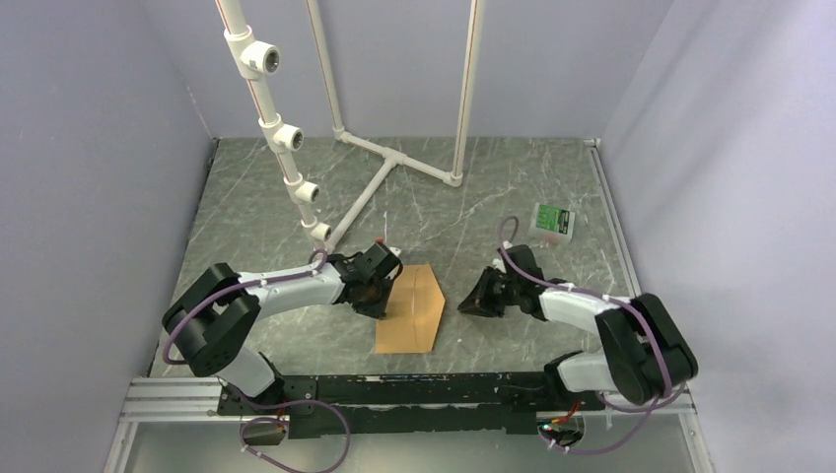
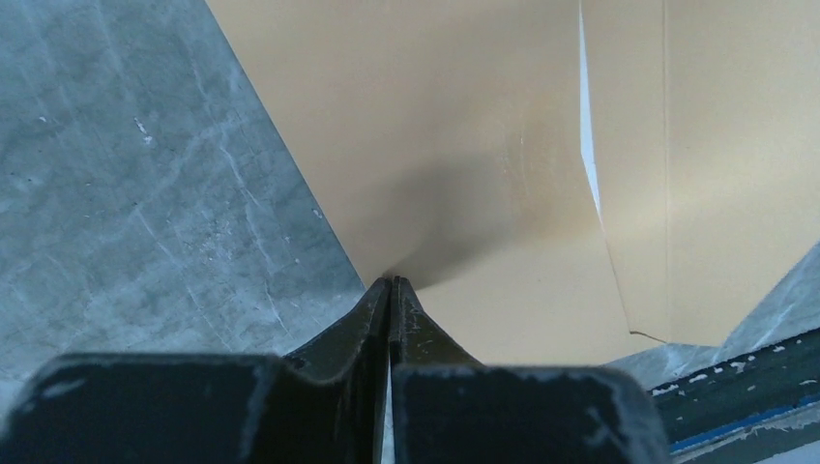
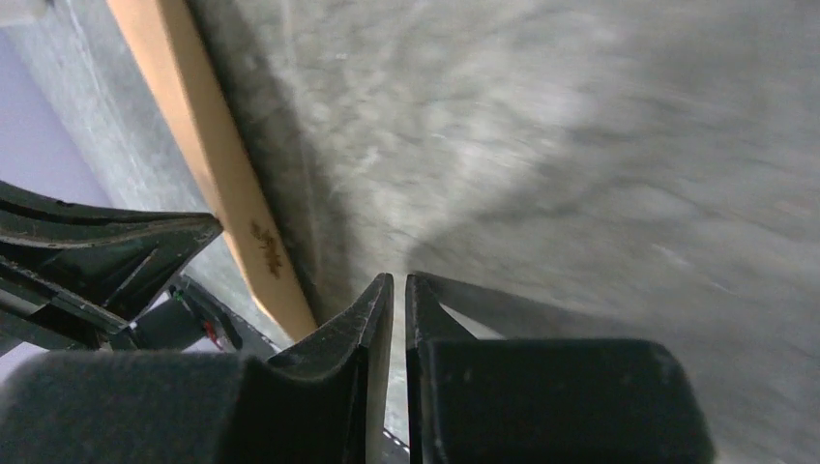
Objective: Place the letter into the envelope and seal it
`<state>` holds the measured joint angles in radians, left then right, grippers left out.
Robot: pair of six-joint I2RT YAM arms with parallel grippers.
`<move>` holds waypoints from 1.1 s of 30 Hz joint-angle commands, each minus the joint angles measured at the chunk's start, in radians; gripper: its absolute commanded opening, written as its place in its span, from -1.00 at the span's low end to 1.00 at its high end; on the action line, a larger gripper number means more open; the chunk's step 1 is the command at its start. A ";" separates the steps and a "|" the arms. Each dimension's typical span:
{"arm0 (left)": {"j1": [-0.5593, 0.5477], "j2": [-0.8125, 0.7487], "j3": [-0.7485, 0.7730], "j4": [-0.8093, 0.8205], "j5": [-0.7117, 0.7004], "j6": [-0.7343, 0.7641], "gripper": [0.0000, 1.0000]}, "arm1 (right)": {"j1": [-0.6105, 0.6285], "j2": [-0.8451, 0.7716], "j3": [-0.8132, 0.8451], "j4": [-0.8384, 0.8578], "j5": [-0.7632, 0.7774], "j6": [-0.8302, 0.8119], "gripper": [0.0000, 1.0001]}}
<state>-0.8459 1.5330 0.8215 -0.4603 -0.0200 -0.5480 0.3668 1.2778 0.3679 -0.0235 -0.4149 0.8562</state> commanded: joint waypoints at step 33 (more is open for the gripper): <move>-0.005 0.083 0.036 -0.016 0.036 -0.018 -0.94 | 0.300 0.425 0.263 0.406 -0.134 0.068 -0.81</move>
<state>-0.8448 1.5837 0.8734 -0.5137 -0.0135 -0.5613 0.6590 1.6775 0.5941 0.3286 -0.5152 0.9348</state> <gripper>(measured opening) 0.039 0.107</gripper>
